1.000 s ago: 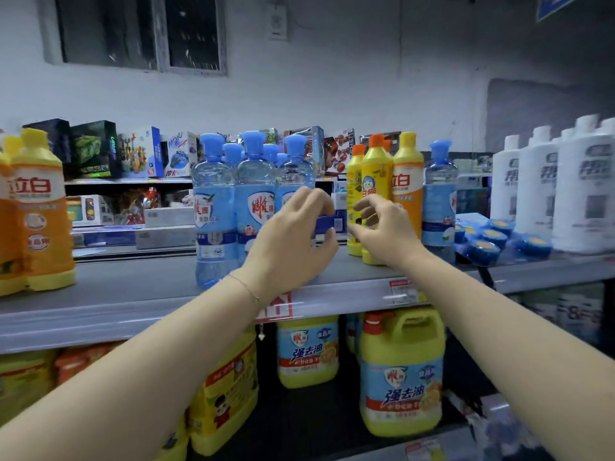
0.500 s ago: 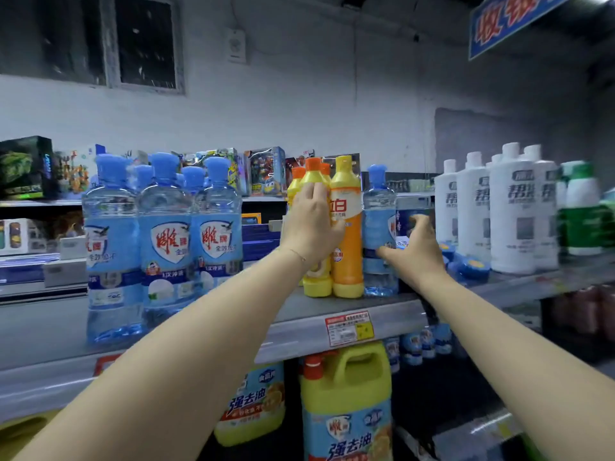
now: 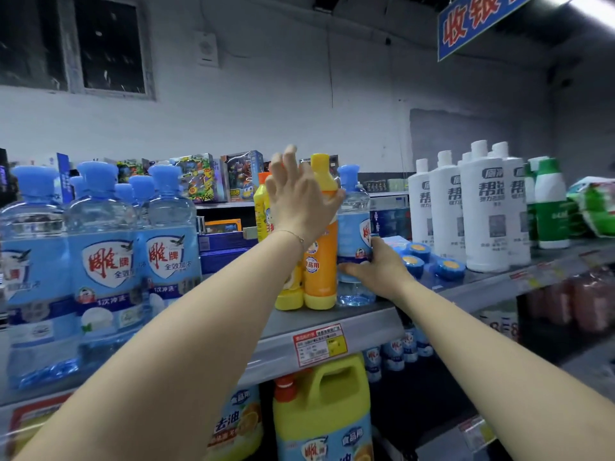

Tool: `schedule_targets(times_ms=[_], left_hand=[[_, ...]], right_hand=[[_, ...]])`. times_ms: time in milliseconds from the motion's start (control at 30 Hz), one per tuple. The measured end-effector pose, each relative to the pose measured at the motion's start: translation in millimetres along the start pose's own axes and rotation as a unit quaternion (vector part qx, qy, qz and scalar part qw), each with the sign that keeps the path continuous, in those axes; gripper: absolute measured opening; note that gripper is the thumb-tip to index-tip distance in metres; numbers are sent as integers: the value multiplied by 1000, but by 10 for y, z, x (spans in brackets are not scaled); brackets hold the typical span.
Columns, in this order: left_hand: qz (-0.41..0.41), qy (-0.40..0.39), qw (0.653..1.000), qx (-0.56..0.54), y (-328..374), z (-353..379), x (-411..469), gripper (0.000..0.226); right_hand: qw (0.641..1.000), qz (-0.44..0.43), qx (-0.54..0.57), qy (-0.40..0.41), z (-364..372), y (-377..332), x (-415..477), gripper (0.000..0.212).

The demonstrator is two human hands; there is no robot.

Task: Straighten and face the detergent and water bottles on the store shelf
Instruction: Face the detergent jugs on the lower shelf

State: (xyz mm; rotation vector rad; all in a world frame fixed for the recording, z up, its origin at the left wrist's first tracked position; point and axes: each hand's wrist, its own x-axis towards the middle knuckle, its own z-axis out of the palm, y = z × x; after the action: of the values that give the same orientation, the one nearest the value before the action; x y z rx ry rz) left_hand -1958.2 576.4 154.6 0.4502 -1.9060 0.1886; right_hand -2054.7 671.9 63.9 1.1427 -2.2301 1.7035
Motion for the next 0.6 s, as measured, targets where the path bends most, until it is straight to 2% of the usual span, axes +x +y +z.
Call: schedule_targets(times_ms=[100, 167, 233, 433, 533, 600], left_hand=[[31, 10, 991, -131, 19, -10, -139, 61], [7, -37, 963, -267, 41, -31, -251, 59], [5, -68, 936, -344, 46, -31, -354, 62], [-18, -17, 920, -391, 3, -225, -397, 63], [-41, 25, 916, -399, -66, -527, -326, 63], [-47, 44, 919, -388, -135, -781, -276, 62]], right_hand=[[999, -15, 33, 7, 0, 5, -64, 37], [998, -18, 55, 12, -3, 0, -85, 39], [998, -27, 56, 29, 11, -26, -118, 41], [984, -102, 46, 139, 115, -84, -315, 40], [971, -138, 52, 189, 159, -272, -465, 49], [966, -157, 70, 193, 214, -457, -567, 55]])
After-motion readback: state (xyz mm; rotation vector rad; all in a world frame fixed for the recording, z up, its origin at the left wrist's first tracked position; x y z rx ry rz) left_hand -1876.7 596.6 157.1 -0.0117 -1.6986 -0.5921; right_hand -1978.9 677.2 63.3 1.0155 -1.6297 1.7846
